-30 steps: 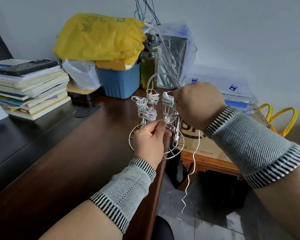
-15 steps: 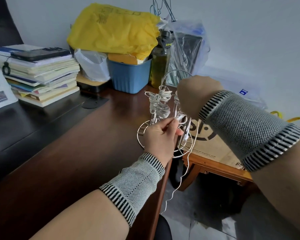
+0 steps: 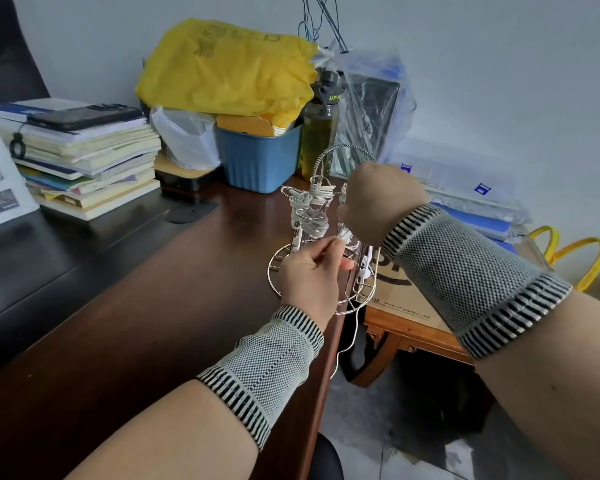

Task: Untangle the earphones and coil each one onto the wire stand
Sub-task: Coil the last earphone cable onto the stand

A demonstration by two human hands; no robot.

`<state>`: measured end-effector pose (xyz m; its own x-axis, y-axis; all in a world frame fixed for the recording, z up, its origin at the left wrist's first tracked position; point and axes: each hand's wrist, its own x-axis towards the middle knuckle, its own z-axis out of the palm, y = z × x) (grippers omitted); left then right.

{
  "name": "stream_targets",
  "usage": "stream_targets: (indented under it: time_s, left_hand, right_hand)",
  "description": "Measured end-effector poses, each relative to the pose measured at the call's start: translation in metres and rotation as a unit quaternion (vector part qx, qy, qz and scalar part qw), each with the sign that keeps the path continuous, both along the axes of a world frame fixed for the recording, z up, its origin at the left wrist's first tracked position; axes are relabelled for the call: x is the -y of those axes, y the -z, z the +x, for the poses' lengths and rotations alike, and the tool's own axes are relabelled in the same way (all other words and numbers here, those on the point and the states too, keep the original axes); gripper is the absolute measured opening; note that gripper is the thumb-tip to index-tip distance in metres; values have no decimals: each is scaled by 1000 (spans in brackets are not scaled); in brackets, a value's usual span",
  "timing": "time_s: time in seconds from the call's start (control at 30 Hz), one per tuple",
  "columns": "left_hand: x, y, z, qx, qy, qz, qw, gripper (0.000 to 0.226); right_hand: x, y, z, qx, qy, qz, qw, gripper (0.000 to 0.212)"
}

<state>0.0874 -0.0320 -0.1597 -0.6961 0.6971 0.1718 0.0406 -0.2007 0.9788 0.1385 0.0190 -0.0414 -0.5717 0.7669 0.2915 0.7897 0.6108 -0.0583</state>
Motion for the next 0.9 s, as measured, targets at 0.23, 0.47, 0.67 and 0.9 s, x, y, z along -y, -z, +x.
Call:
stream_targets:
  time_s: [0.23, 0.47, 0.67, 0.9]
  left_hand:
    - [2, -2, 1, -47, -6, -21, 999, 46]
    - [-2, 1, -4, -66, -29, -57, 996, 32]
    - [-6, 1, -7, 48, 12, 1, 999, 18]
    - [-2, 5, -4, -48, -13, 9, 999, 19]
  right_hand:
    - [19, 3, -7, 31, -49, 54, 997, 16]
    - [48, 6, 4, 107, -116, 143, 977, 19]
    - [45, 56, 28, -37, -125, 71, 989, 17]
    - [17, 89, 51, -248, -80, -10, 965, 6]
